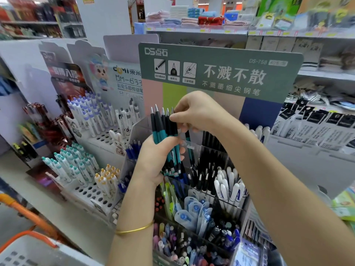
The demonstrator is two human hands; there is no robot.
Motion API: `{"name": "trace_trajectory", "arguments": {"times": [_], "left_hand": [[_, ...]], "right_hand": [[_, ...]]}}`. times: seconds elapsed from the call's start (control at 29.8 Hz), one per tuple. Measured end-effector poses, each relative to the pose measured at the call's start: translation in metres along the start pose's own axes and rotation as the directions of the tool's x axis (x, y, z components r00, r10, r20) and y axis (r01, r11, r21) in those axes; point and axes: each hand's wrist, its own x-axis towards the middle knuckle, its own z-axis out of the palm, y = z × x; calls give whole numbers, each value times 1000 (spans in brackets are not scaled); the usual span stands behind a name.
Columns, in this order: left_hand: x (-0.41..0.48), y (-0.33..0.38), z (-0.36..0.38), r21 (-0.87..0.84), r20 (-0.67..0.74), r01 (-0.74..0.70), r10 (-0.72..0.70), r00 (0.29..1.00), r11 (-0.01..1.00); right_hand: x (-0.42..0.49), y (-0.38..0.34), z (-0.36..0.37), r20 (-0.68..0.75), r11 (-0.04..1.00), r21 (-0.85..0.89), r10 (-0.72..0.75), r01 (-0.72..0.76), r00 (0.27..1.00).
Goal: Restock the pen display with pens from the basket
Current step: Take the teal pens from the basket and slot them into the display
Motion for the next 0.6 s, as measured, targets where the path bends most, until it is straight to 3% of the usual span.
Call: {"name": "trace_trajectory", "arguments": {"times": [0.13,0.3,0.4,0.54,0.6], "left_hand": [[1,0,0,-12,-8,9,-9,1000,1000],[2,-1,-1,-58,8,37,-36,999,998],[3,1,0,-42,-71,33,-36,997,999],[3,1,-4,31,-208,22,-15,978,999],[2,1,-5,25,-218,21,-15,976,999]], "right_hand": [[-2,-2,1,81,998,42,39,-43,996],[-5,-1,-2,7,985,157,69,-70,998],[-1,-2,-4,-148,989,149,47,-24,988],[9,2,-16,-516,999,18,-26,41,856],[8,5,-16,-552,998,-68,-43,7,833]]}}
